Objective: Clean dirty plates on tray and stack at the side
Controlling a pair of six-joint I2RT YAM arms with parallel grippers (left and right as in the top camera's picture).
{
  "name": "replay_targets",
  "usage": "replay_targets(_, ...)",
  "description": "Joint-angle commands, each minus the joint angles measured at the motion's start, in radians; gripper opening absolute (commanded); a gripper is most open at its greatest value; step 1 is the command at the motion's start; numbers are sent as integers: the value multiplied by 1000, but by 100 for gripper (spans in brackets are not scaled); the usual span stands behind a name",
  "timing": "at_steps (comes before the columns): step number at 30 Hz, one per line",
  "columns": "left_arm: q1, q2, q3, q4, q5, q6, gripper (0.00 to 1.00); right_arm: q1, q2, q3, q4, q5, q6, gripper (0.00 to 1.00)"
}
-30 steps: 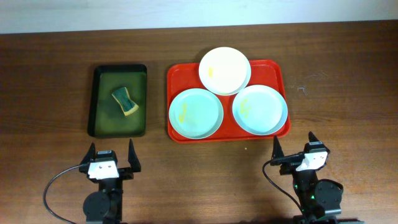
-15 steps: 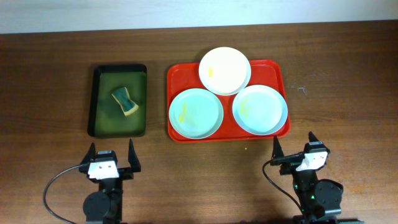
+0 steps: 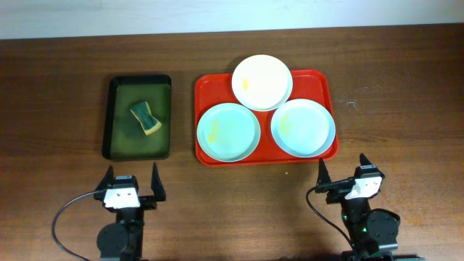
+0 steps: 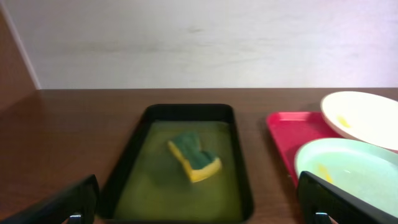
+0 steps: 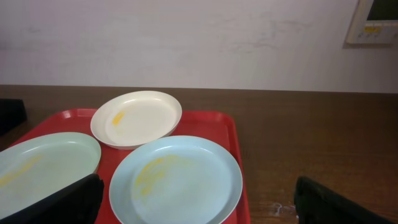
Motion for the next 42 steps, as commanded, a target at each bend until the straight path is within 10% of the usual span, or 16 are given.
replay_targets(1, 7, -3, -4, 19, 381, -3, 99, 8, -5, -8, -3, 5, -3, 98)
replay_targets(5, 7, -3, -4, 149, 1140, -30, 99, 8, -5, -8, -3, 6, -3, 98)
replay_targets(9, 7, -3, -3, 819, 1497, -80, 99, 8, -5, -8, -3, 6, -3, 98)
replay_targets(14, 7, -3, 3, 919, 1329, -153, 99, 8, -5, -8, -3, 6, -3, 98)
replay_targets(18, 7, 61, 163, 329, 1081, 5, 99, 8, -5, -8, -3, 5, -3, 98)
replay_targets(24, 7, 160, 344, 294, 990, 89, 99, 8, -5, -8, -3, 5, -3, 99)
replay_targets(30, 7, 541, 666, -56, 1107, 182, 99, 8, -5, -8, -3, 6, -3, 98)
replay_targets(35, 7, 821, 1065, -551, 525, 139, 99, 8, -5, -8, -3, 5, -3, 98)
replay_targets(38, 7, 1155, 1381, -811, 480, 154, 99, 8, -5, -8, -3, 6, -3, 98)
replay_targets(42, 106, 1428, 1497, -826, 159, -306, 99, 8, -5, -8, -3, 6, -3, 98)
